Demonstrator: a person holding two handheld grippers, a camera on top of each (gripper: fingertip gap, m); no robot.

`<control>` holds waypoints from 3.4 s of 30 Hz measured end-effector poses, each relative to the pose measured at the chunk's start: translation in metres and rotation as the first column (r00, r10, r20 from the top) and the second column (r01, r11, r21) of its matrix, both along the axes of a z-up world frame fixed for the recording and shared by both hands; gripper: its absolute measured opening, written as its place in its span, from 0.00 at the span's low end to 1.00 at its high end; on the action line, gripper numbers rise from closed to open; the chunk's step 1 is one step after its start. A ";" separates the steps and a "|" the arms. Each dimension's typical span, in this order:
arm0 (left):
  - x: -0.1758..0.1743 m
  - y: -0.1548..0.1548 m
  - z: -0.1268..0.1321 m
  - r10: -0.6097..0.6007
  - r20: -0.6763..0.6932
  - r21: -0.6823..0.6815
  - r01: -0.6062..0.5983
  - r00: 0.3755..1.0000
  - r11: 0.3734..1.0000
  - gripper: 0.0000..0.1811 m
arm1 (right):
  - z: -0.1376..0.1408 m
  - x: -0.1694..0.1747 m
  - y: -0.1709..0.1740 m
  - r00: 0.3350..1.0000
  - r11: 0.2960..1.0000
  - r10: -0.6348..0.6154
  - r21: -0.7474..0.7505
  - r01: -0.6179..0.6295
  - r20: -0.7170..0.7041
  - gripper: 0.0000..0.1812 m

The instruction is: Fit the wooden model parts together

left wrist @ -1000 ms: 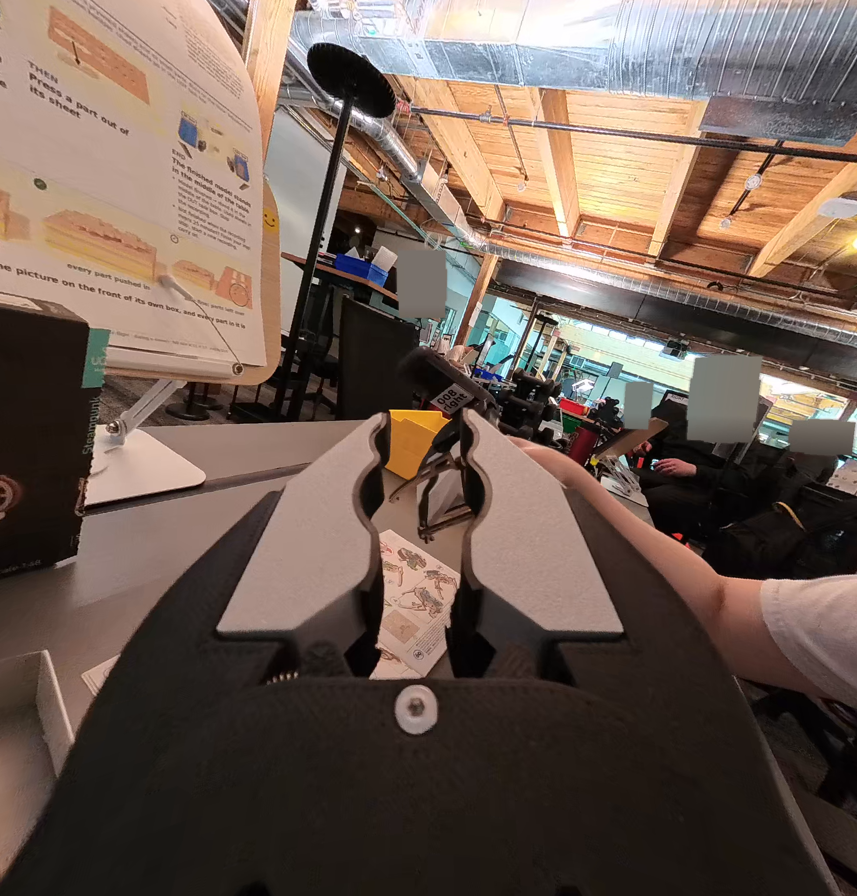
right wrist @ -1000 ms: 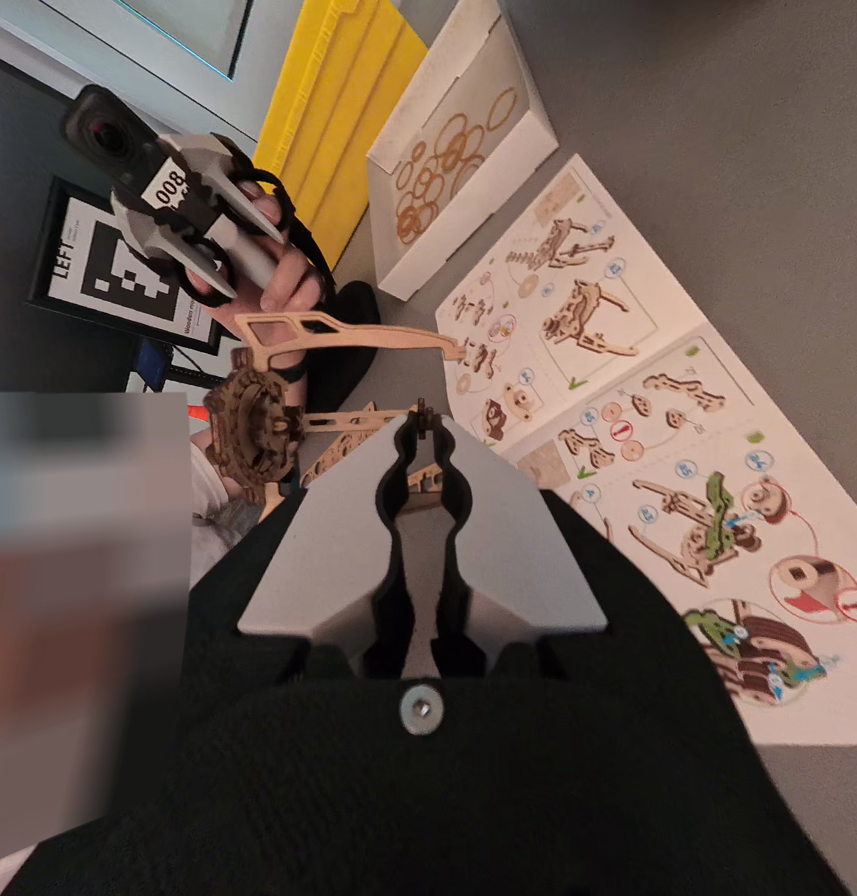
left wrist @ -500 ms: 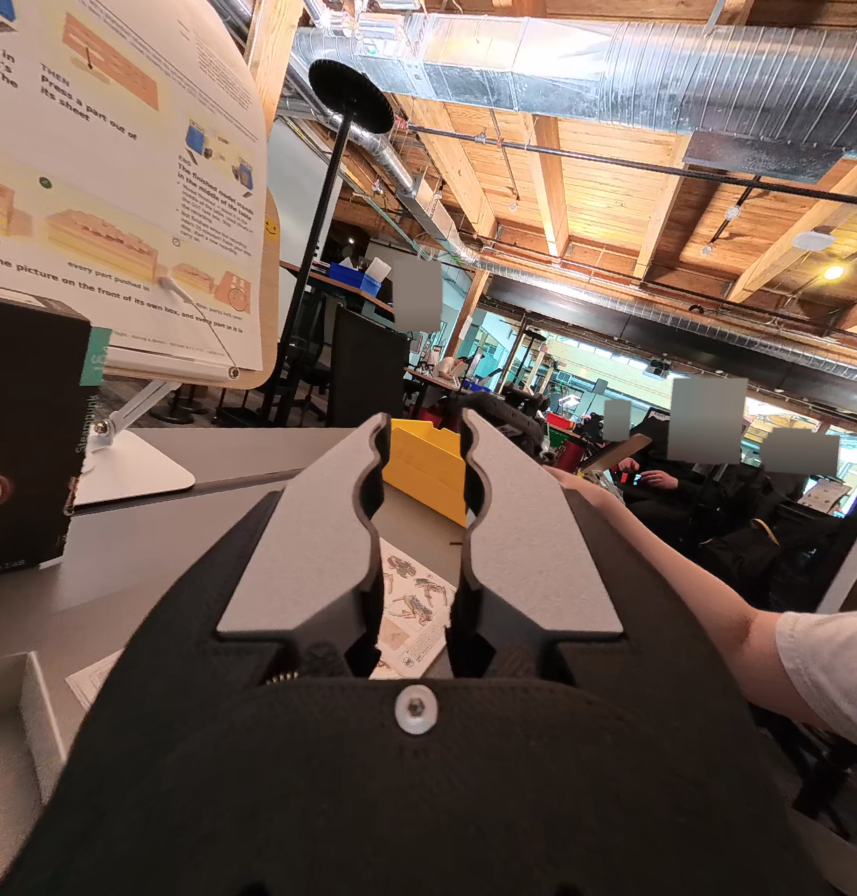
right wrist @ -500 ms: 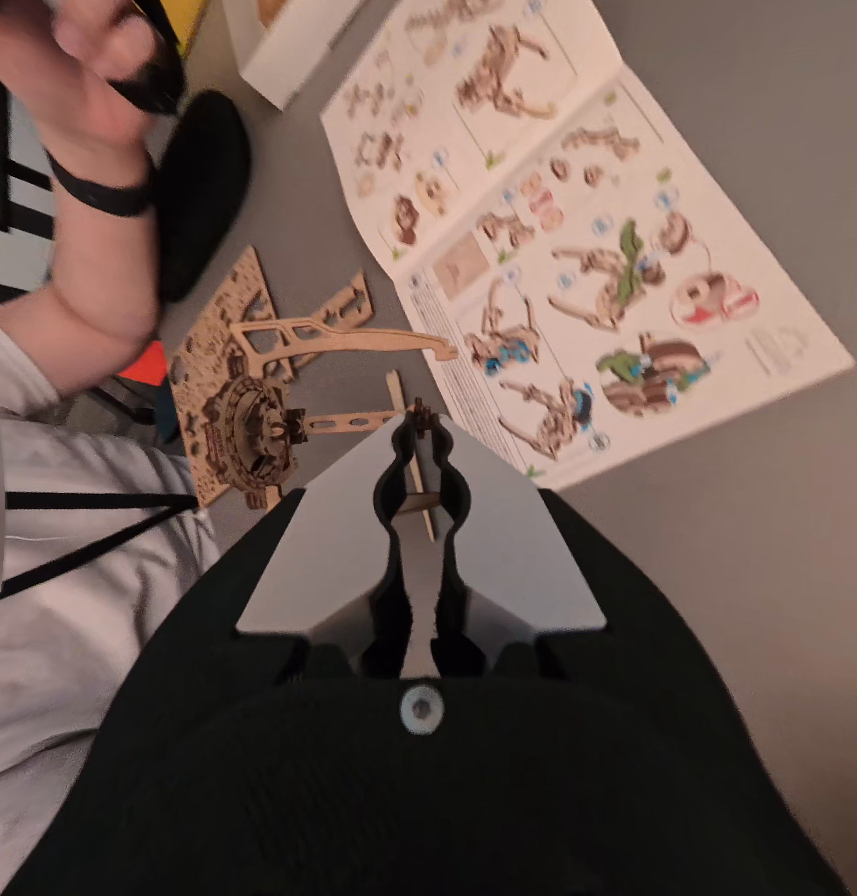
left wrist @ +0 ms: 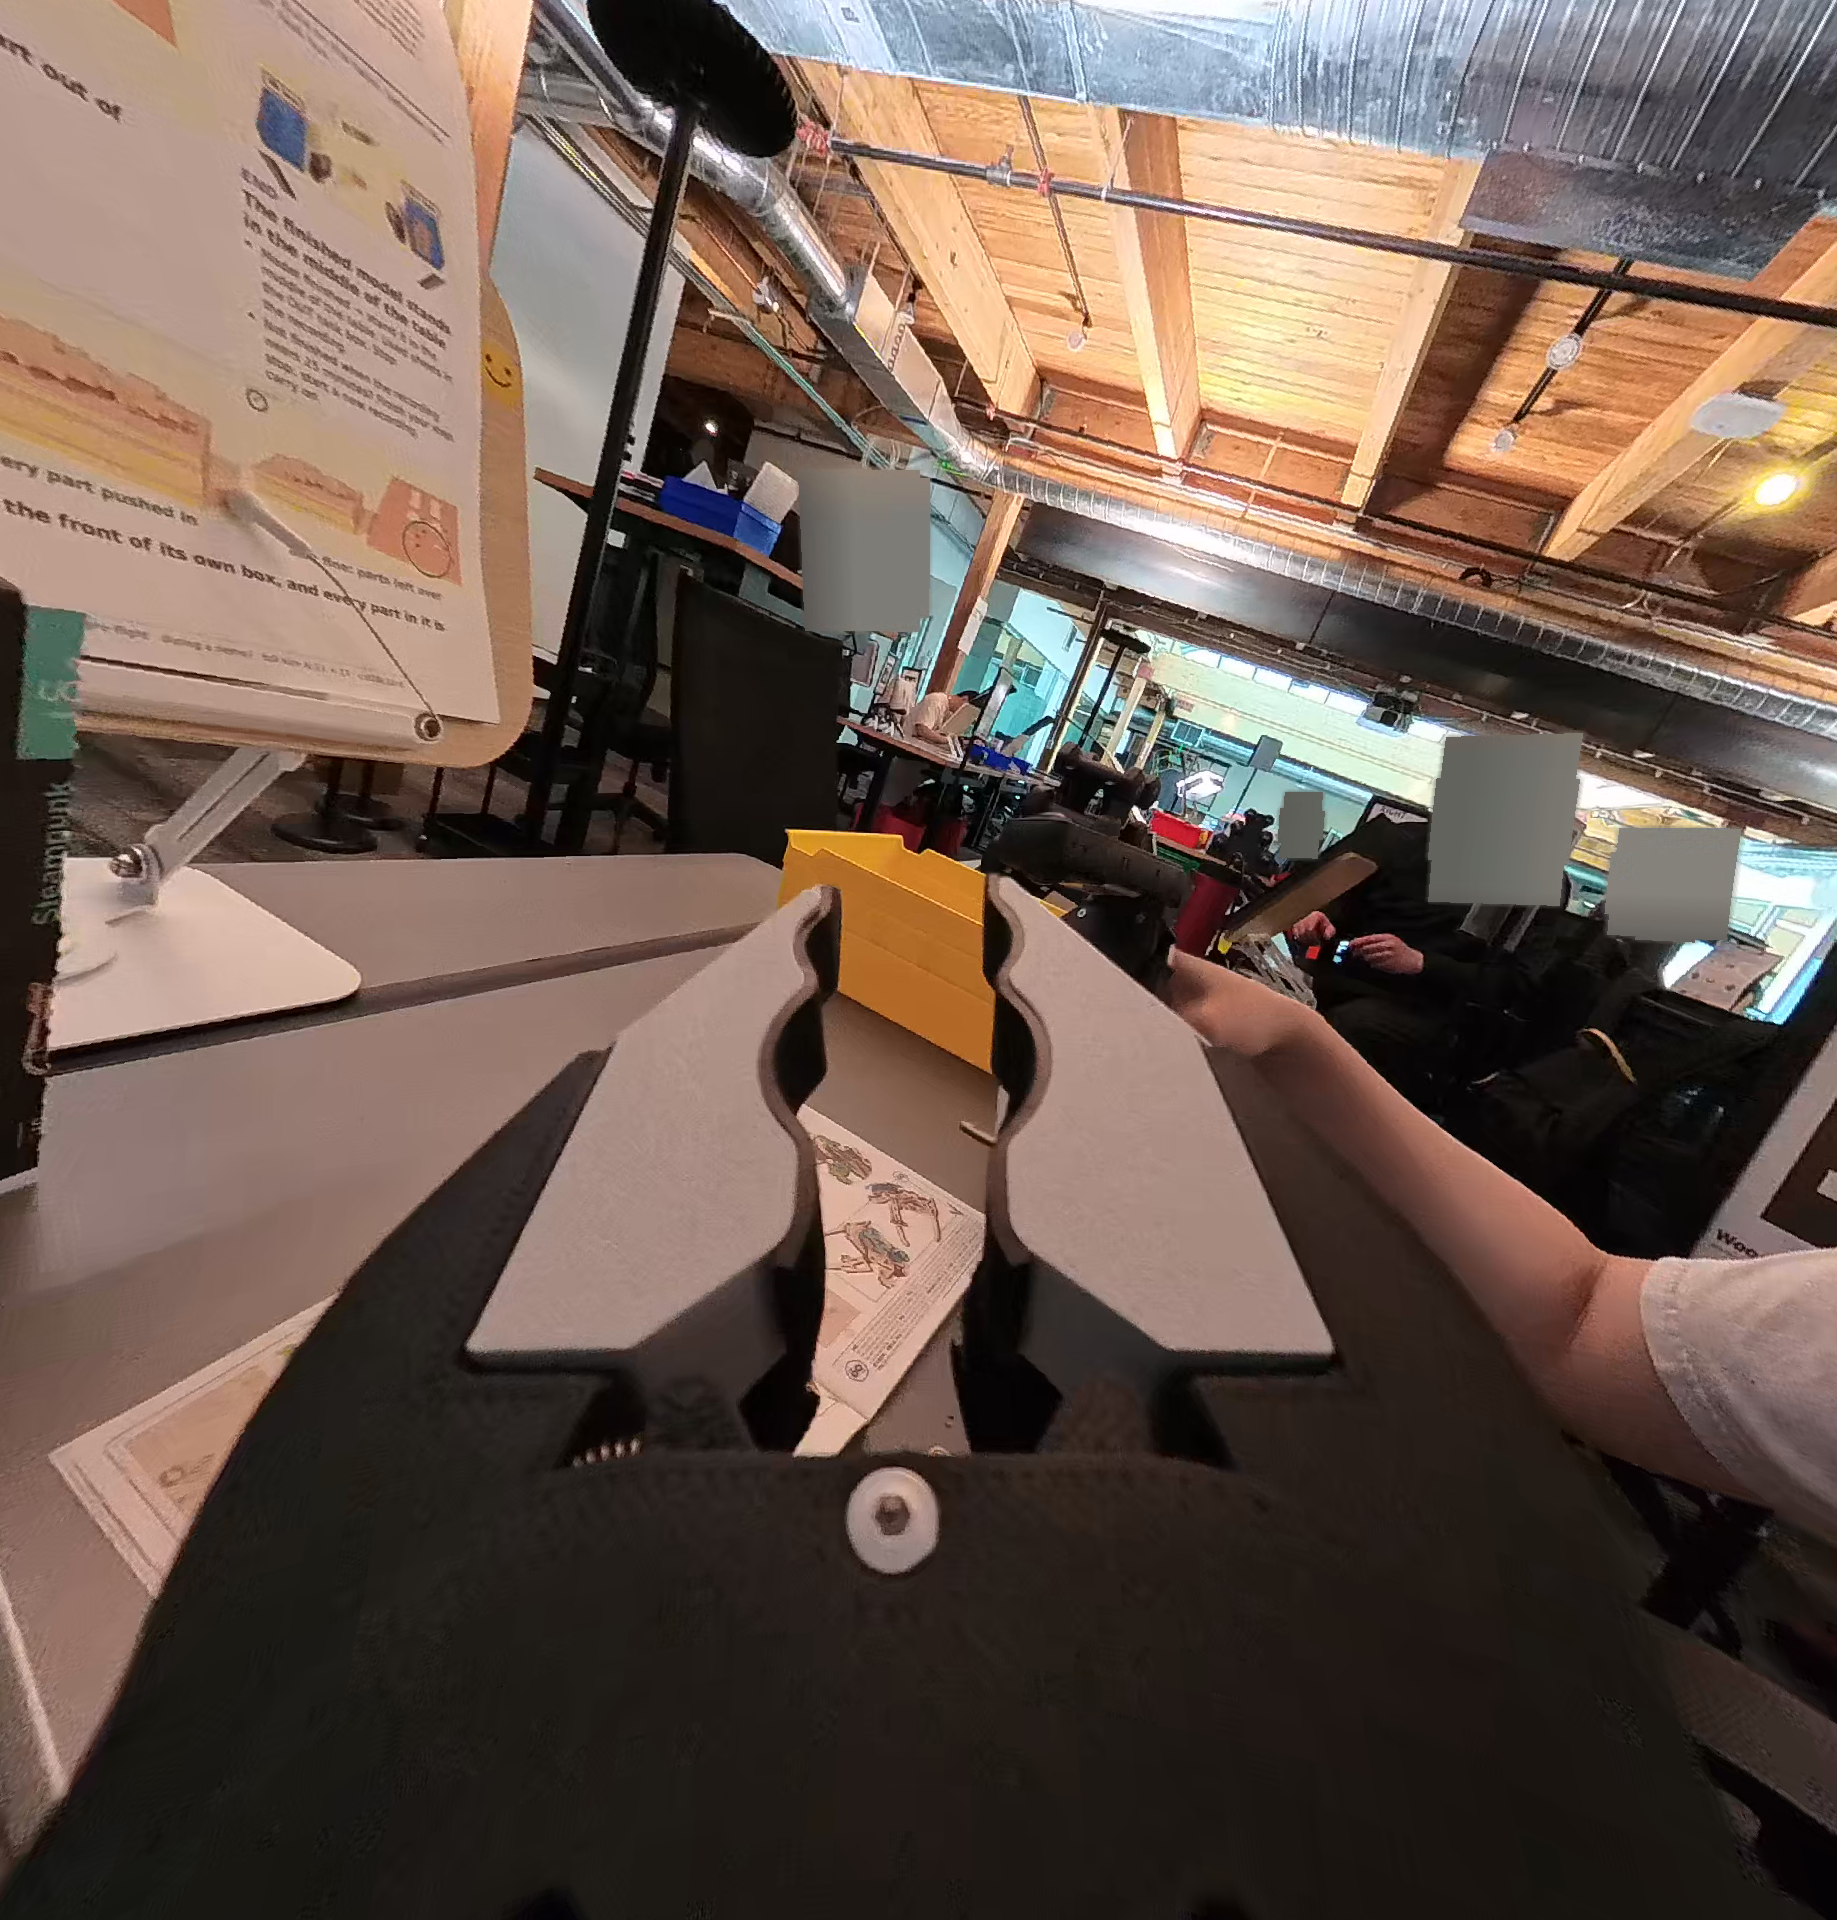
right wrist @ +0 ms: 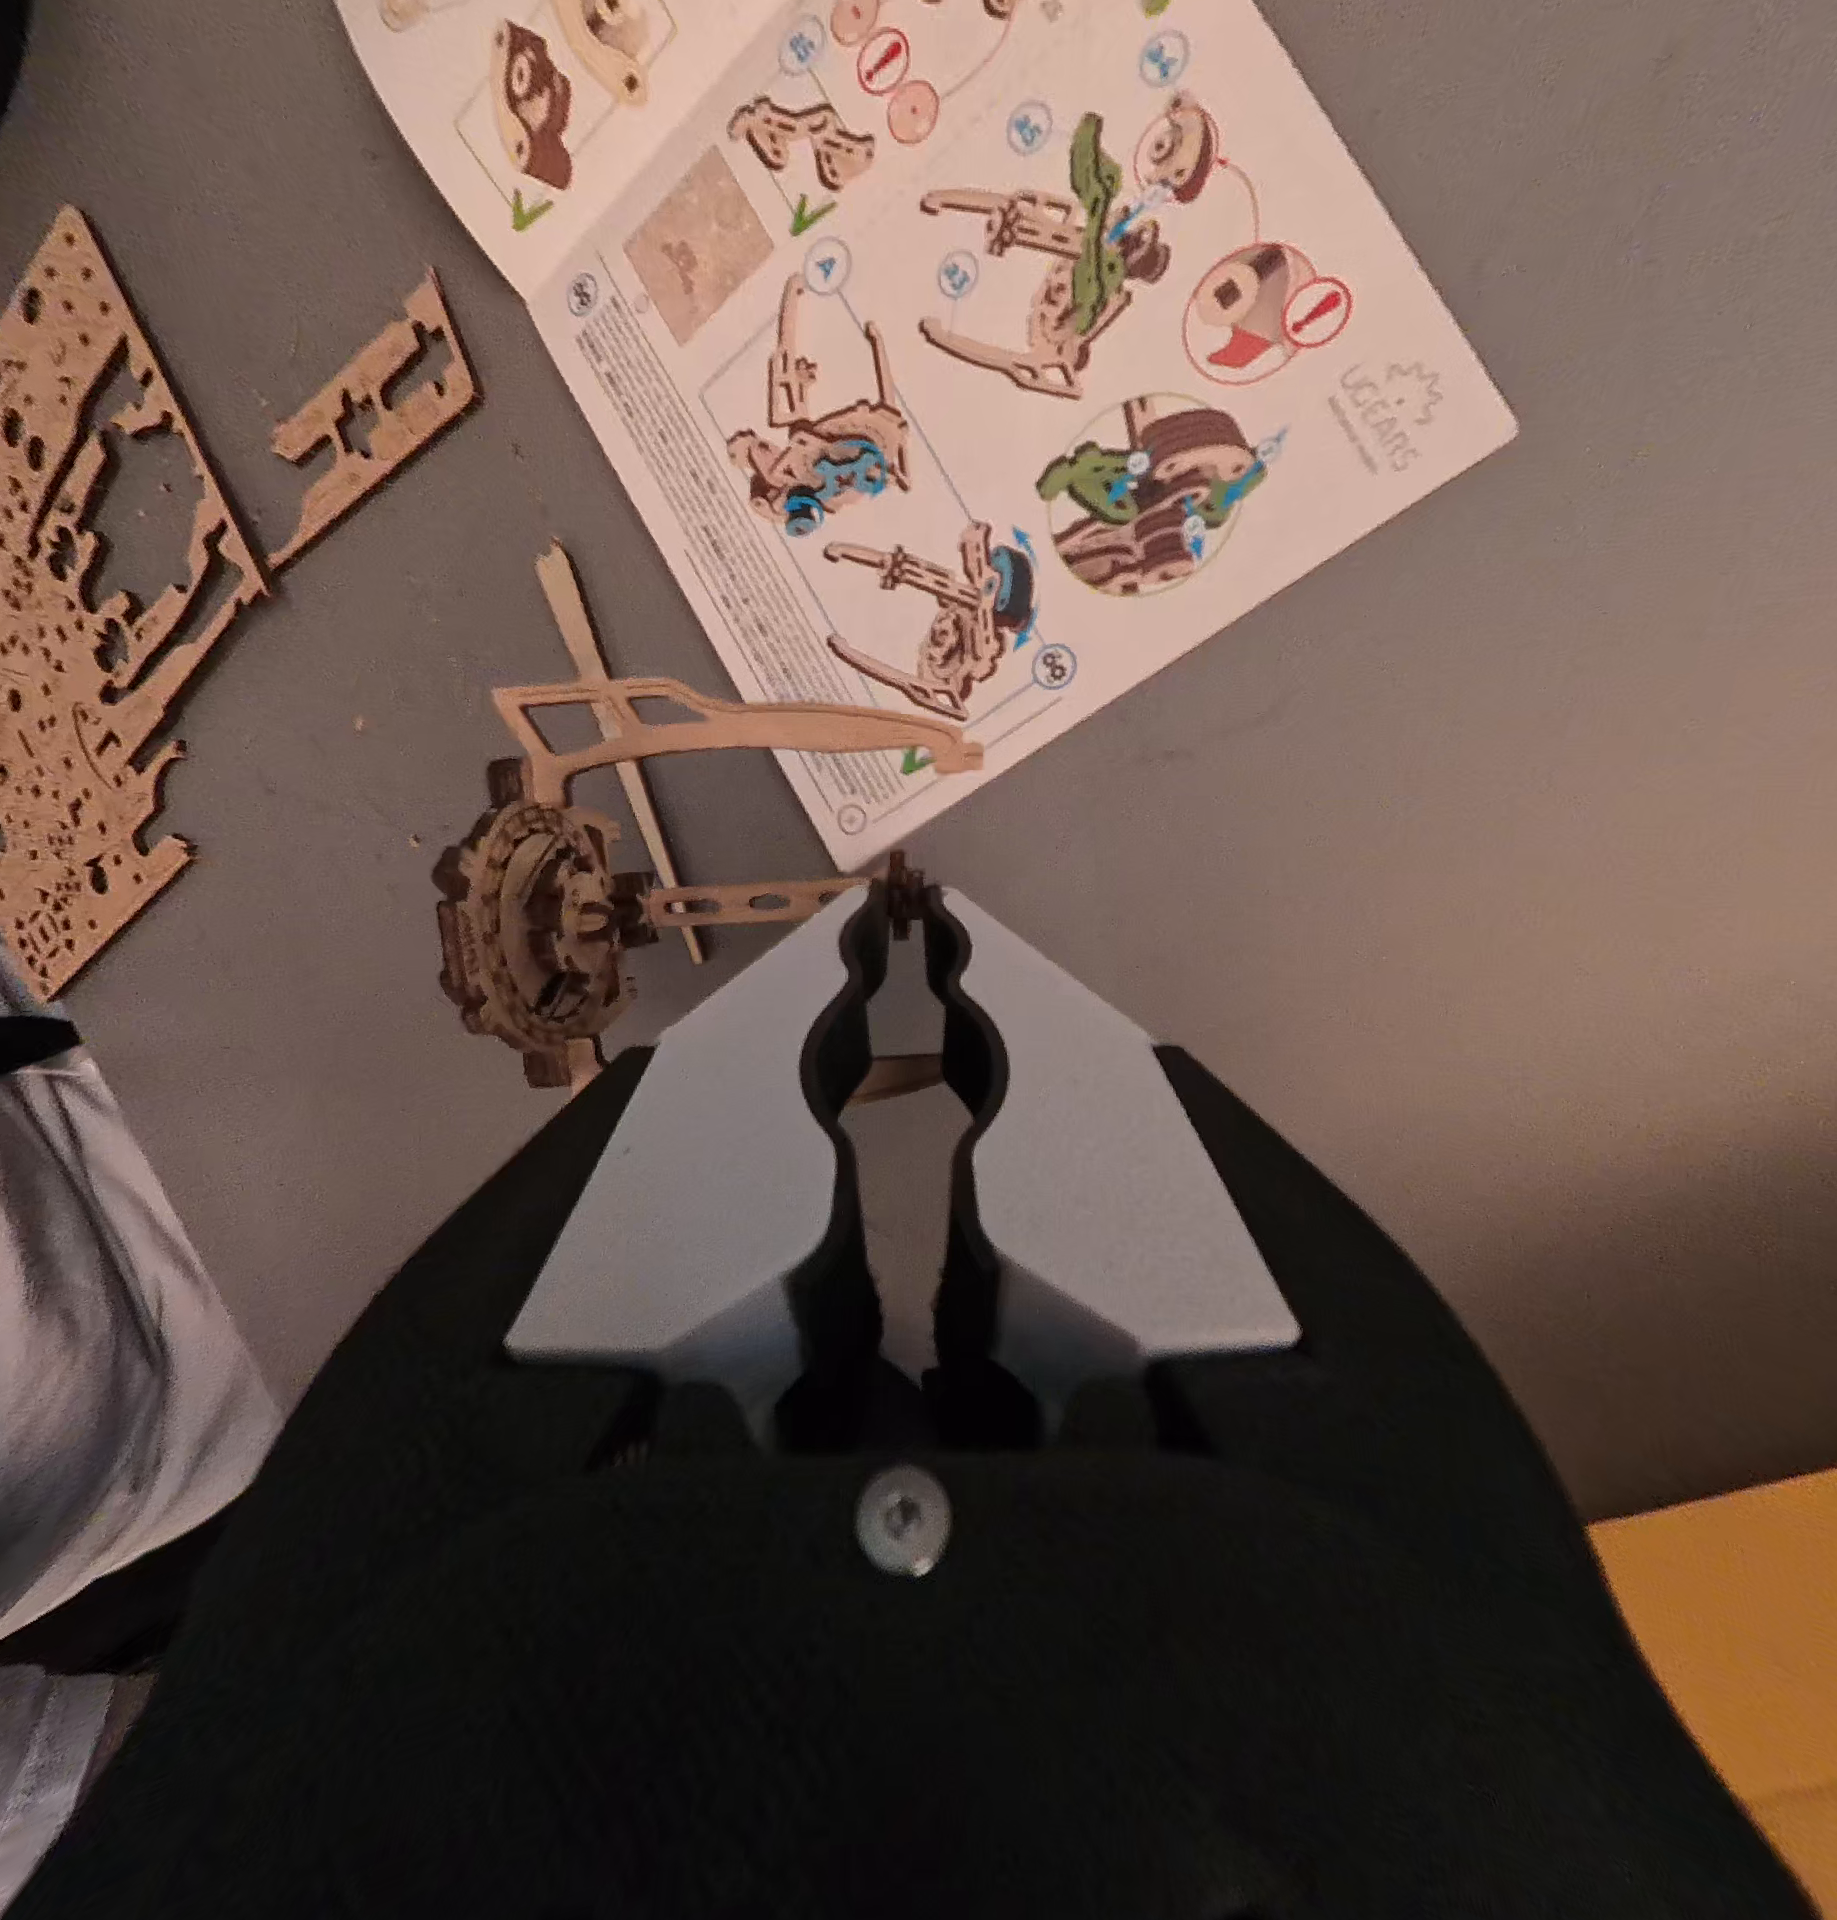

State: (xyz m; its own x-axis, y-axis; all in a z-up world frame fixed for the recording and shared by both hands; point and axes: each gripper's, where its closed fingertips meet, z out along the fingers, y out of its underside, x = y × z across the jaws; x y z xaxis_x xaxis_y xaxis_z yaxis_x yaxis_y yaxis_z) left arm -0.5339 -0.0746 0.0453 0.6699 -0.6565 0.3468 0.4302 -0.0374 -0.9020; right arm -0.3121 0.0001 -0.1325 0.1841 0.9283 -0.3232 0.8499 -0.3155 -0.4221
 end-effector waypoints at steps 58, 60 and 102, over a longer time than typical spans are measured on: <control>0.001 -0.001 0.000 -0.001 -0.021 0.010 0.001 1.000 1.000 0.13 | 0.034 0.026 0.028 0.989 0.937 -0.143 0.326 0.126 0.029 0.10; -0.004 -0.003 0.004 0.022 -0.037 0.031 -0.021 0.999 0.999 0.13 | 0.048 0.022 0.029 0.990 0.919 -0.141 0.369 0.136 -0.015 0.09; 0.017 -0.092 -0.123 -0.461 -0.606 -0.438 0.212 0.649 0.874 0.10 | 0.030 -0.142 -0.194 0.698 0.762 0.577 0.587 -0.273 -0.424 0.15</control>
